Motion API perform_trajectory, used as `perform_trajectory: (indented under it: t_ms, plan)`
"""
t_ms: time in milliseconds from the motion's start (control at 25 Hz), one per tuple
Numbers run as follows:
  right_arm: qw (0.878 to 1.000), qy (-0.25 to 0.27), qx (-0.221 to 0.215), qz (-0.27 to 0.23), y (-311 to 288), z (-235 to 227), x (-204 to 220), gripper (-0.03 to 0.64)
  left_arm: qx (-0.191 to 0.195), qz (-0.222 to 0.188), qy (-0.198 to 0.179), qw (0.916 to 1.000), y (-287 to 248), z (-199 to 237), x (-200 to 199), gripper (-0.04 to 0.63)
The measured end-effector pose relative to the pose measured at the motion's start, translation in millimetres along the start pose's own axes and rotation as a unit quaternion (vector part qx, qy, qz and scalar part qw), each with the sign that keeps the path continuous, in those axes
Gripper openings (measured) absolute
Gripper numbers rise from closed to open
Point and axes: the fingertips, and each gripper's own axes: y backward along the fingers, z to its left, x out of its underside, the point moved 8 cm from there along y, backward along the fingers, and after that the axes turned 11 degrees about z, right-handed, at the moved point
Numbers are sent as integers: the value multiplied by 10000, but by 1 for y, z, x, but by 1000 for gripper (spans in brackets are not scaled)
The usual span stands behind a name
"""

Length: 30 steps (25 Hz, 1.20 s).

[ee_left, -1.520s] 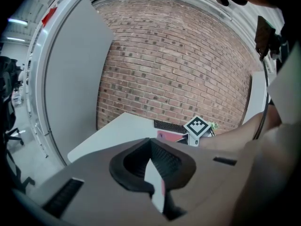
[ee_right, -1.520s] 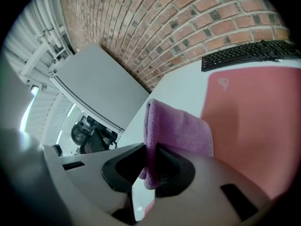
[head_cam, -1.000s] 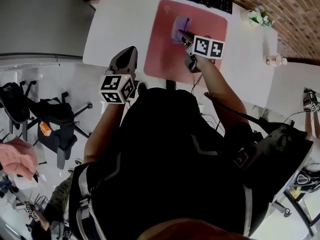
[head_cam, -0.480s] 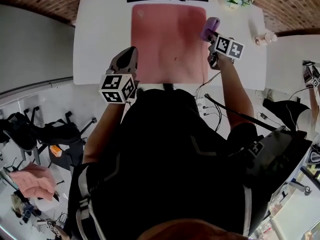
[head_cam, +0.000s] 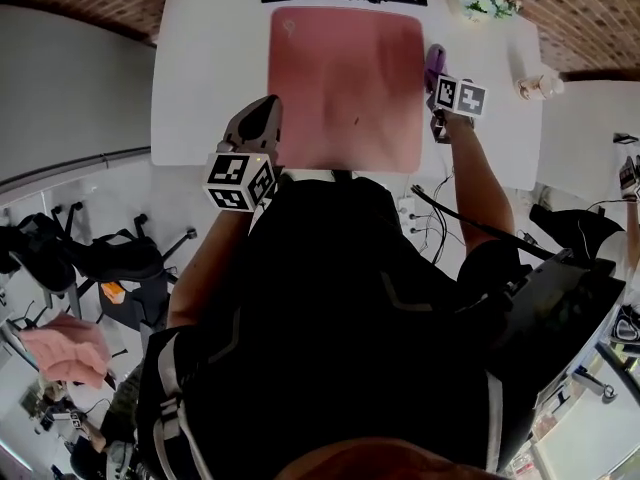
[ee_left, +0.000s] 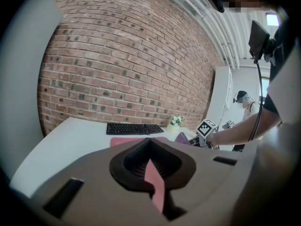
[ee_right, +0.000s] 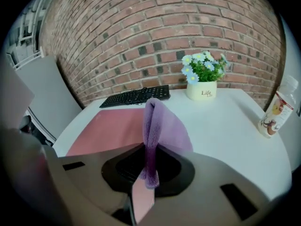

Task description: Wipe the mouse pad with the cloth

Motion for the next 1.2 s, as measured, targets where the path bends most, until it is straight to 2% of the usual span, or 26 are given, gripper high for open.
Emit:
perform_trajectory:
  t_ms: [440,1200]
  plan:
    - [9981,195,-443,377,-37,42,-4,54,-340,-77,130,9993,14,14,-1,5]
    - [9904,593,-1070,648,-59,122,11,54,-677,-184,366,9969,45,18,15,5]
